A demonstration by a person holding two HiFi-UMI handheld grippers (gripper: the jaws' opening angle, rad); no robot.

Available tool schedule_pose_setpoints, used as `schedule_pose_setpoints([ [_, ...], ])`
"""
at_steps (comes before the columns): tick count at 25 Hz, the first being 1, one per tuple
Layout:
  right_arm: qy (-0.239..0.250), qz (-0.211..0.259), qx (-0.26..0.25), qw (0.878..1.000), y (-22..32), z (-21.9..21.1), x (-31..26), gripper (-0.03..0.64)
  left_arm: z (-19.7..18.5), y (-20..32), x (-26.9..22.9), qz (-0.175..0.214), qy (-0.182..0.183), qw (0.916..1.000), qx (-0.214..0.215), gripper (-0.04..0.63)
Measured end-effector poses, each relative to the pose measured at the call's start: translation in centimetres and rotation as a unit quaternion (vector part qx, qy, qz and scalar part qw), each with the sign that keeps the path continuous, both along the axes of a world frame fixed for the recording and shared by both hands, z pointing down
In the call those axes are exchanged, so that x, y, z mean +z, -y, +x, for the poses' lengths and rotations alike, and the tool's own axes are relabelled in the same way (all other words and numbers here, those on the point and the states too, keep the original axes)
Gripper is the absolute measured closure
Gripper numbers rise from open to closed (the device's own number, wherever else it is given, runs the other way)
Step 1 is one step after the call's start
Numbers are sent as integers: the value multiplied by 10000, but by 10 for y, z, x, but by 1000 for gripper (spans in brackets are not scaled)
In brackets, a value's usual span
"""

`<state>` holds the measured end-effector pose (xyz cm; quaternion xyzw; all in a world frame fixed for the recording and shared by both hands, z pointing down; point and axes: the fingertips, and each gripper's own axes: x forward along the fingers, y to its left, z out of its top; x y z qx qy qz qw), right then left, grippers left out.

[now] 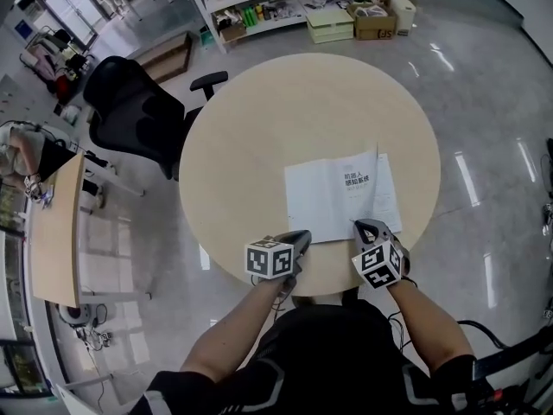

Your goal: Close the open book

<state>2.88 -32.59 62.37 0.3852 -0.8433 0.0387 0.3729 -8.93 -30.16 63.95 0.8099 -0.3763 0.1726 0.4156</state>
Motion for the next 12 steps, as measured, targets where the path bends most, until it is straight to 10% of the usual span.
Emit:
schedule_pose_setpoints([
  [12,984,-1054,1703,9748,12,112,52,620,5,-7,3,-249,258,9994,3,609],
])
